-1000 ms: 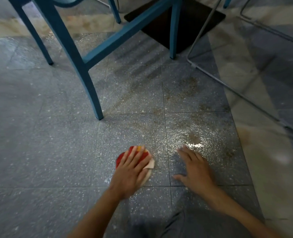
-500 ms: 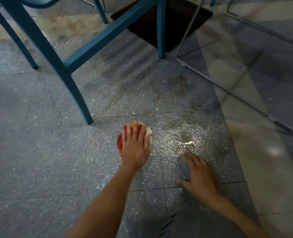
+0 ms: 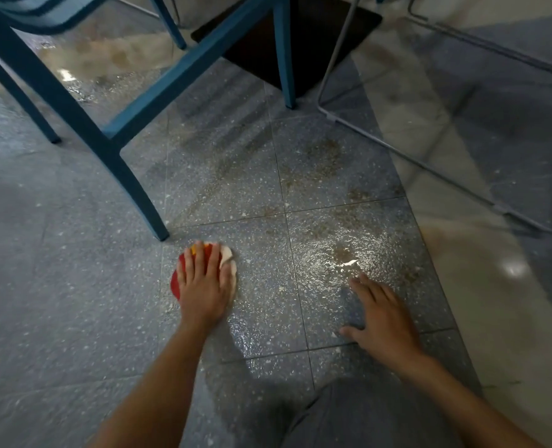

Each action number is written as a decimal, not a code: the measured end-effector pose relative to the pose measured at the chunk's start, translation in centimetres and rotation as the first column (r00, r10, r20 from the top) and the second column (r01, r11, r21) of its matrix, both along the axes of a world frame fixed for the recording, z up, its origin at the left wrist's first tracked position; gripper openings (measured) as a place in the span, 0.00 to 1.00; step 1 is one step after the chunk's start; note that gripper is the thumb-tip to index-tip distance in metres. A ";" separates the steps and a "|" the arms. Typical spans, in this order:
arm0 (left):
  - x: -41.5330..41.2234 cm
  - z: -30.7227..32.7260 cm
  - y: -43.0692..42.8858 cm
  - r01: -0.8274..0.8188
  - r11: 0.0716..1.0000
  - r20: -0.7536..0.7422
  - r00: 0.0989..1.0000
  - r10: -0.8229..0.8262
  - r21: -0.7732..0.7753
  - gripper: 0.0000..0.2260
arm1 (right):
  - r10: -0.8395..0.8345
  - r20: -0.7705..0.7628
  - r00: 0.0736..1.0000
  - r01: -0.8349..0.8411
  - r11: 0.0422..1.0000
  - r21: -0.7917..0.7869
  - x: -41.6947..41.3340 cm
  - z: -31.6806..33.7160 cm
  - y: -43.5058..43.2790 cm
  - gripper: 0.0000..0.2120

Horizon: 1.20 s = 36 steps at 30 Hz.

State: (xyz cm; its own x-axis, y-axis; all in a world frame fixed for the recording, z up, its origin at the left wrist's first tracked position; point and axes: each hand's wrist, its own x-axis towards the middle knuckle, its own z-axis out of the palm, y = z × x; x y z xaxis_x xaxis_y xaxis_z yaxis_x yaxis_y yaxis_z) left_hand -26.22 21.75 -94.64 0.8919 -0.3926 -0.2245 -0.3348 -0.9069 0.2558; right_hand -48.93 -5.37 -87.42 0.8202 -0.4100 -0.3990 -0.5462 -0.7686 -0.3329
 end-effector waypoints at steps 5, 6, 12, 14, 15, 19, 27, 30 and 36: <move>-2.2 0.2 -8.1 -0.066 0.998 -0.024 0.998 0.066 -0.022 0.29 | -0.013 -0.006 1.000 0.013 1.000 0.005 0.0 0.4 0.3 0.49; -4.0 0.0 -8.8 0.023 0.999 -0.007 1.000 -0.024 -0.043 0.28 | -0.019 -0.004 1.000 0.019 1.000 0.007 -0.1 0.4 0.2 0.49; -13.6 -2.1 -1.6 0.571 0.818 0.070 0.821 -0.567 -0.069 0.28 | -0.068 0.001 0.998 0.068 0.998 0.001 -0.8 0.8 -1.5 0.50; -12.0 -2.0 2.1 0.617 0.786 0.054 0.787 -0.614 -0.049 0.27 | -0.082 -0.018 0.996 0.082 0.997 -0.007 -1.4 0.8 -2.4 0.50; -10.5 -1.6 3.0 0.593 0.804 0.033 0.805 -0.593 -0.035 0.27 | -0.088 -0.023 0.996 0.088 0.996 -0.015 -1.7 0.8 -2.8 0.51; -3.5 -0.2 -0.1 0.368 0.930 0.010 0.930 -0.368 -0.010 0.27 | -0.088 -0.038 0.995 0.087 0.996 -0.021 -2.2 0.3 -3.4 0.51; -0.6 -0.1 -15.3 -0.024 0.999 -0.035 0.999 0.022 -0.045 0.29 | 0.018 0.035 0.999 -0.017 0.999 -0.031 0.7 0.3 -4.0 0.49; -5.4 -1.0 -13.1 0.266 0.960 0.039 0.964 -0.263 -0.090 0.28 | -0.006 0.057 0.998 0.007 1.000 -0.025 2.0 0.9 -3.9 0.50; -9.0 -2.3 0.3 0.552 0.834 0.049 0.832 -0.552 0.021 0.27 | -0.045 0.095 0.994 0.044 0.999 0.008 2.2 1.2 -4.0 0.48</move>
